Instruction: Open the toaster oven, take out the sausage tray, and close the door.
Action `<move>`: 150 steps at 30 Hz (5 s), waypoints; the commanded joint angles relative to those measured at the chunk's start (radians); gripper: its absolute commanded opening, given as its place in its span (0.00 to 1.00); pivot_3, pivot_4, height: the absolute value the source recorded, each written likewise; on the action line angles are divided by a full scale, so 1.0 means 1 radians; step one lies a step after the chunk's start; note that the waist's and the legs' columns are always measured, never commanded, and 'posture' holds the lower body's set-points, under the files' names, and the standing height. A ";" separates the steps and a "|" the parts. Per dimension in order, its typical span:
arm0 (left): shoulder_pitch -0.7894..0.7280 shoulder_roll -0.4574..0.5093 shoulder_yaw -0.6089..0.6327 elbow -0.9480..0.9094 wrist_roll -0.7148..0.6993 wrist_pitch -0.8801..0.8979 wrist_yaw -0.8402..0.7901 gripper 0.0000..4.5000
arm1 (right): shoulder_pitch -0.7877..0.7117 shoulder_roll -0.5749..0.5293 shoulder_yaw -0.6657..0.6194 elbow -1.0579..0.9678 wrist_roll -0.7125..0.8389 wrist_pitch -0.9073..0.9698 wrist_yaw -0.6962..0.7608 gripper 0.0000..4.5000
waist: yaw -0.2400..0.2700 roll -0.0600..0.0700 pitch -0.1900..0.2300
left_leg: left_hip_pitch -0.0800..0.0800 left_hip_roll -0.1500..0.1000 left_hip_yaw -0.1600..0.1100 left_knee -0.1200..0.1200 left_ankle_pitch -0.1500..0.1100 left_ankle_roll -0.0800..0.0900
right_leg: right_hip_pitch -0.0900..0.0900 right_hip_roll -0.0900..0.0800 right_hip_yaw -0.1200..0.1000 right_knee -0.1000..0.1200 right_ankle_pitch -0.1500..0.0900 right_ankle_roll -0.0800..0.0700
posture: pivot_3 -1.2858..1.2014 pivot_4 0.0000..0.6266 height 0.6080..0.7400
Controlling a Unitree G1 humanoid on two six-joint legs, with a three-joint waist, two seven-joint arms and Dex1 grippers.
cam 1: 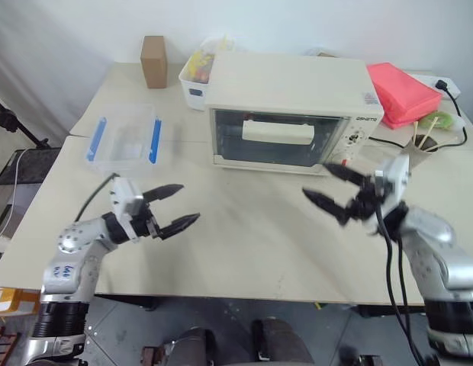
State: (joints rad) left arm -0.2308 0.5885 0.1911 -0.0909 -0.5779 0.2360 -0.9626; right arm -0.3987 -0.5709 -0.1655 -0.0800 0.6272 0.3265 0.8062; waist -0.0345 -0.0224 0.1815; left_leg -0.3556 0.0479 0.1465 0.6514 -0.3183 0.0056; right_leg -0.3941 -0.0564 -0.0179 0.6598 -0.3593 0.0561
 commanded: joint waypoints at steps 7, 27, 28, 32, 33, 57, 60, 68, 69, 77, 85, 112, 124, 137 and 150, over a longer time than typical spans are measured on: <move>0.064 -0.016 0.051 -0.117 -0.071 0.063 0.048 1.00 | -0.137 0.059 0.020 0.074 -0.020 -0.023 0.041 1.00 | 0.004 0.000 0.000 | -0.004 0.000 0.000 0.002 -0.001 0.003 | -0.001 -0.001 -0.001 -0.001 0.000 0.001 | 0.52 0.24 1.00; -0.270 -0.071 0.044 0.149 -0.043 0.080 0.125 0.59 | 0.053 -0.025 0.099 0.013 -0.200 -0.352 0.330 1.00 | -0.003 0.000 0.000 | -0.003 0.000 0.001 0.002 0.001 0.000 | -0.002 0.001 0.000 0.000 0.000 0.000 | 0.52 0.24 1.00; -0.309 -0.087 0.030 0.186 -0.026 0.067 0.129 0.52 | 0.053 -0.024 0.101 0.017 -0.204 -0.358 0.329 1.00 | -0.003 0.000 0.000 | -0.003 0.000 0.001 0.002 0.001 0.000 | -0.002 0.001 0.000 0.000 0.000 0.000 | 0.52 0.24 1.00; -0.459 -0.166 -0.035 0.366 0.078 -0.018 0.163 0.27 | 0.051 -0.021 0.107 0.030 -0.217 -0.381 0.330 1.00 | 0.001 0.000 0.001 | -0.003 0.001 0.002 0.004 0.001 0.000 | -0.002 0.002 0.000 0.000 0.000 0.000 | 0.52 0.24 1.00; -0.486 -0.186 -0.046 0.403 0.092 -0.035 0.160 0.19 | 0.049 -0.020 0.109 0.034 -0.220 -0.386 0.329 1.00 | 0.000 -0.001 0.001 | -0.003 0.001 0.002 0.004 0.001 0.000 | -0.002 0.002 0.000 0.000 0.000 0.000 | 0.52 0.24 1.00; -0.442 -0.218 -0.217 0.561 0.245 -0.146 -0.120 0.01 | 0.559 -0.120 -0.272 -0.088 -0.226 -0.438 0.162 1.00 | 0.026 -0.001 0.001 | -0.009 0.000 0.000 0.016 -0.002 0.005 | -0.002 0.001 0.000 0.001 0.002 0.005 | 0.52 0.24 1.00; -0.423 -0.221 -0.215 0.556 0.260 -0.159 -0.099 0.01 | 0.551 -0.130 -0.292 -0.109 -0.205 -0.405 0.144 1.00 | 0.019 -0.001 0.001 | -0.003 0.000 0.001 0.014 -0.002 0.004 | 0.002 0.002 0.001 0.002 0.002 0.004 | 0.52 0.24 1.00; -0.341 -0.230 -0.218 0.498 0.293 -0.183 -0.047 0.01 | 0.311 -0.124 -0.107 -0.230 -0.262 -0.254 0.028 1.00 | 0.003 -0.001 0.001 | -0.002 0.001 0.001 0.013 -0.001 0.003 | 0.001 0.002 0.002 0.003 0.002 0.004 | 0.52 0.24 1.00; -0.326 -0.234 -0.212 0.481 0.288 -0.178 -0.035 0.04 | 0.278 -0.122 -0.071 -0.243 -0.288 -0.228 0.003 1.00 | 0.005 -0.001 0.001 | -0.003 0.001 0.001 0.013 -0.001 0.003 | 0.001 0.002 0.002 0.003 0.002 0.004 | 0.52 0.24 1.00; -0.178 -0.240 -0.157 0.261 0.229 -0.133 0.049 0.52 | -0.002 -0.007 0.159 -0.137 -0.525 -0.184 -0.190 1.00 | 0.006 -0.001 0.001 | -0.004 0.001 0.001 0.013 -0.001 0.003 | 0.000 0.001 0.001 0.003 0.002 0.004 | 0.52 0.24 1.00; -0.002 -0.248 -0.069 -0.056 0.153 -0.071 0.197 0.99 | -0.378 0.140 0.398 0.422 -0.898 -0.428 -0.450 1.00 | -0.019 -0.001 0.001 | -0.005 0.001 0.002 0.013 -0.001 0.003 | -0.002 0.000 0.001 0.004 0.002 0.004 | 0.52 0.24 1.00; -0.361 -0.281 -0.121 0.233 0.194 -0.159 0.228 1.00 | -0.684 0.215 0.530 0.894 -1.206 -0.543 -0.752 0.02 | -0.031 -0.003 0.001 | -0.016 0.001 0.004 0.015 0.002 0.003 | -0.015 0.000 0.000 0.015 0.002 0.004 | 0.52 0.24 1.00; -0.572 -0.273 -0.077 0.511 0.181 -0.208 0.182 1.00 | -0.551 0.129 0.531 0.539 -1.239 -0.521 -0.601 0.02 | -0.031 -0.003 0.001 | -0.019 0.001 0.003 0.014 0.002 0.003 | -0.018 -0.001 -0.001 0.017 0.002 0.004 | 0.52 0.24 1.00; -0.605 -0.292 -0.060 0.589 0.173 -0.216 0.150 1.00 | -0.175 -0.012 0.468 -0.091 -1.274 -0.419 -0.386 0.02 | -0.017 -0.003 0.001 | -0.019 0.000 0.003 0.015 0.002 0.003 | -0.019 -0.001 -0.001 0.018 0.002 0.004 | 0.52 0.24 1.00; -0.493 -0.230 -0.038 0.499 0.109 -0.050 0.052 1.00 | 0.104 -0.066 0.388 -0.385 -1.286 -0.343 -0.268 0.02 | -0.017 -0.003 0.001 | -0.017 0.000 0.004 0.016 0.003 0.001 | -0.018 0.000 -0.001 0.016 0.002 0.004 | 0.52 0.24 1.00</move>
State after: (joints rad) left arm -0.7265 0.3440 0.1401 0.4690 -0.4347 0.1455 -0.8903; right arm -0.2961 -0.6280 0.2626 -0.4050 -0.6508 -0.0185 0.5417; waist -0.0513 -0.0254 0.1825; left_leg -0.3725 0.0481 0.1505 0.6674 -0.3153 0.0066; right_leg -0.4123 -0.0566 -0.0188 0.6754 -0.3576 0.0600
